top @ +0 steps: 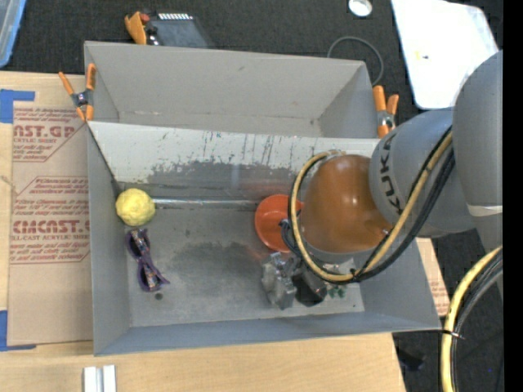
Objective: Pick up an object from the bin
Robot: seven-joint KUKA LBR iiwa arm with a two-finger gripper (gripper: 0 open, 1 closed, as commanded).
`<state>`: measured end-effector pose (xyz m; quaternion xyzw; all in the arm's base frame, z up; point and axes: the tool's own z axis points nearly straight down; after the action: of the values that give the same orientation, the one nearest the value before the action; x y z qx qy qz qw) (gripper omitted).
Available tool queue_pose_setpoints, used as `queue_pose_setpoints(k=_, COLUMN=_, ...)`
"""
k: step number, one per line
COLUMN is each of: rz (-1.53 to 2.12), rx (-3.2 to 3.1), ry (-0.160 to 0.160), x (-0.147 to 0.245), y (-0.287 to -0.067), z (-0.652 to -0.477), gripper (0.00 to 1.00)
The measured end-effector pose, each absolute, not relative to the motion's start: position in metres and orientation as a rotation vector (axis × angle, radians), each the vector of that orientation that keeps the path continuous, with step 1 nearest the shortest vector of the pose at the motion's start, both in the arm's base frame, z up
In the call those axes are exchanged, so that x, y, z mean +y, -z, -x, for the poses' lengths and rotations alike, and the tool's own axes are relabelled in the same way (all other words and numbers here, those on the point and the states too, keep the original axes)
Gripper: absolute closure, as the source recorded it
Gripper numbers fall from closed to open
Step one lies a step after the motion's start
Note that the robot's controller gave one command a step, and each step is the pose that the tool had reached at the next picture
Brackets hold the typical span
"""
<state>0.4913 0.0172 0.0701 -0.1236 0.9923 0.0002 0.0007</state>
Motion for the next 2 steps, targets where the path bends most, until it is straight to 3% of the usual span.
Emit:
queue_pose_setpoints(k=1, rz=0.388, rx=3.116, ry=-0.001, x=0.017, y=-0.07, z=-0.491, gripper=1.0)
queue_pose_setpoints(k=2, rz=0.515, rx=3.096, ry=-0.002, x=0.019, y=-0.096, z=-0.526, gripper=1.0)
